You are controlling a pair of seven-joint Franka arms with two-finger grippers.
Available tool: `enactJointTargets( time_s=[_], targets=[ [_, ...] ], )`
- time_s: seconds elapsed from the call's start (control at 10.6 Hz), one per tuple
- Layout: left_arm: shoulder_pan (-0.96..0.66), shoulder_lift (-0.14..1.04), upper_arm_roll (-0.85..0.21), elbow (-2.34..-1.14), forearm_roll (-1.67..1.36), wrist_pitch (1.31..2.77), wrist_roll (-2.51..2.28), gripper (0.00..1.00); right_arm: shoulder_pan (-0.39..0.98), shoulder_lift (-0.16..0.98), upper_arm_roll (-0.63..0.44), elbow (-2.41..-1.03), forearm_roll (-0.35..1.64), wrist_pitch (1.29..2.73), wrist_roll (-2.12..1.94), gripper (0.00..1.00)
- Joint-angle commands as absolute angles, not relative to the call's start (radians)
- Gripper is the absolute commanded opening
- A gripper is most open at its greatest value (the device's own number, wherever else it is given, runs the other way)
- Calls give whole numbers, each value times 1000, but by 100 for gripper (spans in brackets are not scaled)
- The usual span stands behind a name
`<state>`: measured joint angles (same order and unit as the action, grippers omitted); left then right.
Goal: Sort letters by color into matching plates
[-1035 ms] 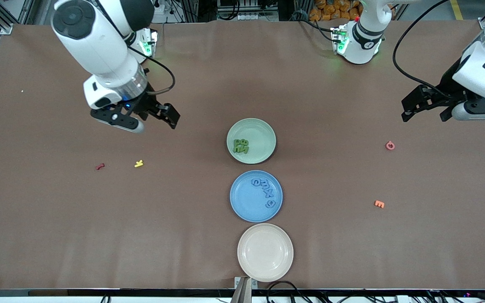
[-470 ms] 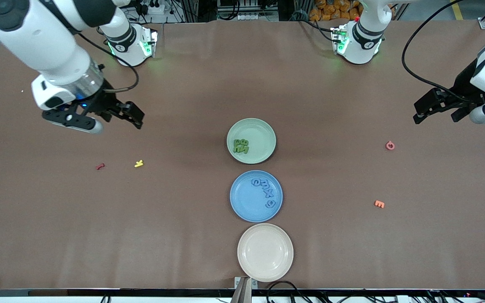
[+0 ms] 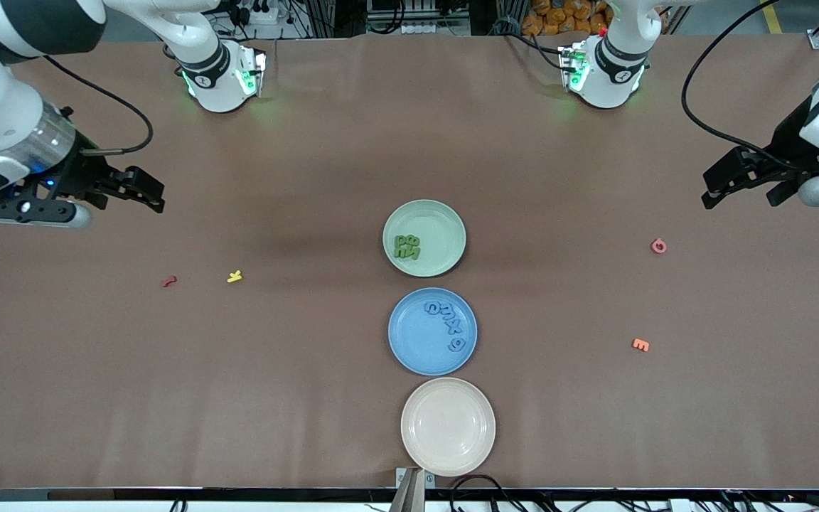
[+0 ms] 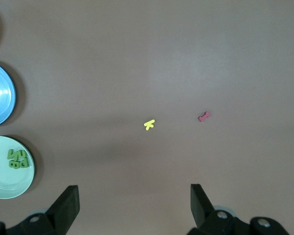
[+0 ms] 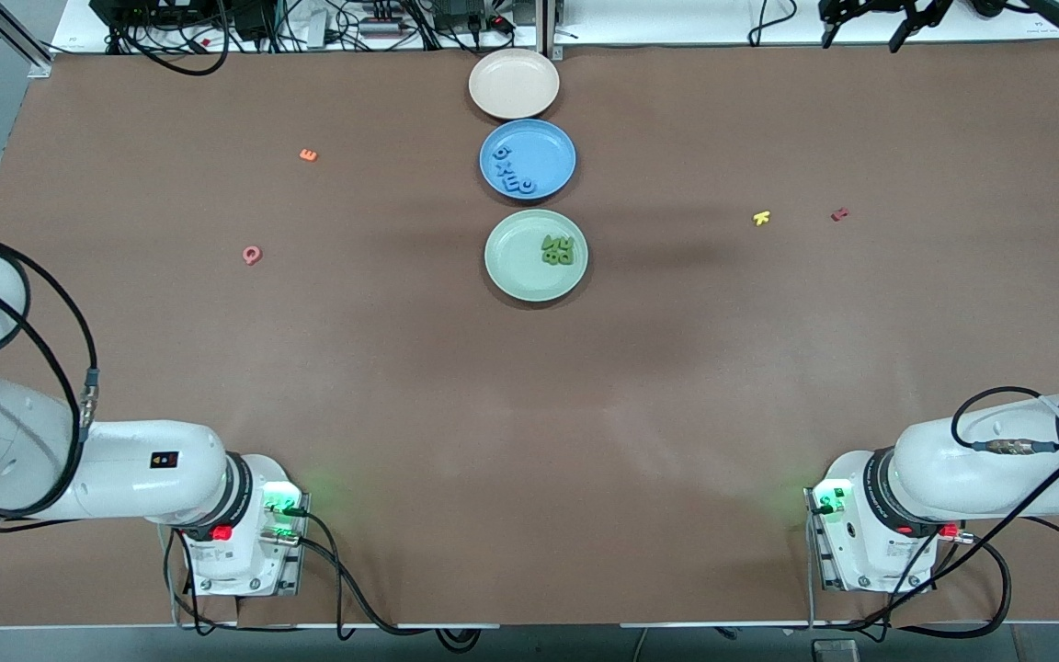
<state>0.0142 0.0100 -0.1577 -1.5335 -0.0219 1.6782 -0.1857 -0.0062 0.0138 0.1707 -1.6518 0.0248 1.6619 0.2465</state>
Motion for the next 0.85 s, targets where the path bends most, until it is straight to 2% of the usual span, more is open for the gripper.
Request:
enactJointTargets(
  time_s=[0.0, 0.28, 0.75],
  targets=[
    [15, 15, -158, -1508, 11, 1658, -49, 100, 37, 6, 51, -1620, 41, 1644, 138, 100],
    [8, 11, -163, -1508, 6, 1603, -49, 100, 38, 5, 17, -1583, 41, 1640, 86, 100],
    [11, 11, -167, -1508, 9, 1598, -48, 100, 23, 6, 6, -1554, 40, 1615, 84, 100]
  ],
)
